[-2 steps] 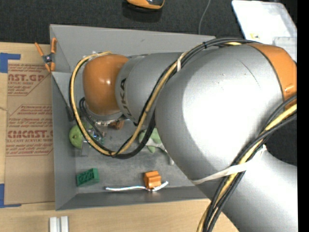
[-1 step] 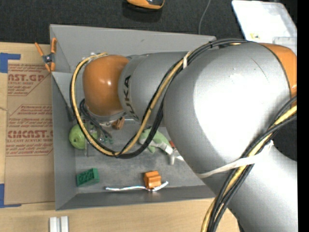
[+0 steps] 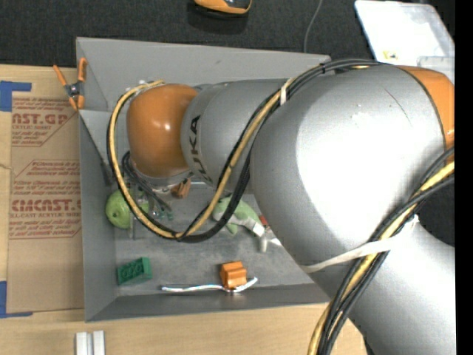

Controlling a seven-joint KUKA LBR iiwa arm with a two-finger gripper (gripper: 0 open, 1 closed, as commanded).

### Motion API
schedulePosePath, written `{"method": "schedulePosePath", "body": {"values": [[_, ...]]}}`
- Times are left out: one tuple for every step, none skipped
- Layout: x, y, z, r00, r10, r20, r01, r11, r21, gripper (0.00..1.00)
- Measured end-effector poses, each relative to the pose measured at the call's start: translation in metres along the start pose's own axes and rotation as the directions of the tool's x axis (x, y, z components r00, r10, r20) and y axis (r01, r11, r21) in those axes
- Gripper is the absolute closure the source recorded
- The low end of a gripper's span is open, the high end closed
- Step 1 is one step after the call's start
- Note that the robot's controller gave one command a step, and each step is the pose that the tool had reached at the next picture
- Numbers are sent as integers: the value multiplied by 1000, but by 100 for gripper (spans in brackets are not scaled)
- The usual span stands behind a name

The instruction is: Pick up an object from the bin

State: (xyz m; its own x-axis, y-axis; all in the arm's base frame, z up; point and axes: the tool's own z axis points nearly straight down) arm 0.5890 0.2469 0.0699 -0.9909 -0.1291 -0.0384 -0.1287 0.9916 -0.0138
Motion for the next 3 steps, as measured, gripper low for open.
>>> {"method": "schedulePosePath", "body": {"values": [[0,0,-8,1000,0,0,0,1000,-1,100],[0,0,-51,1000,0,-4,0,1000,0,100],[-2,-1,-103,1000,-1,-6,1,1000,0,100]]}}
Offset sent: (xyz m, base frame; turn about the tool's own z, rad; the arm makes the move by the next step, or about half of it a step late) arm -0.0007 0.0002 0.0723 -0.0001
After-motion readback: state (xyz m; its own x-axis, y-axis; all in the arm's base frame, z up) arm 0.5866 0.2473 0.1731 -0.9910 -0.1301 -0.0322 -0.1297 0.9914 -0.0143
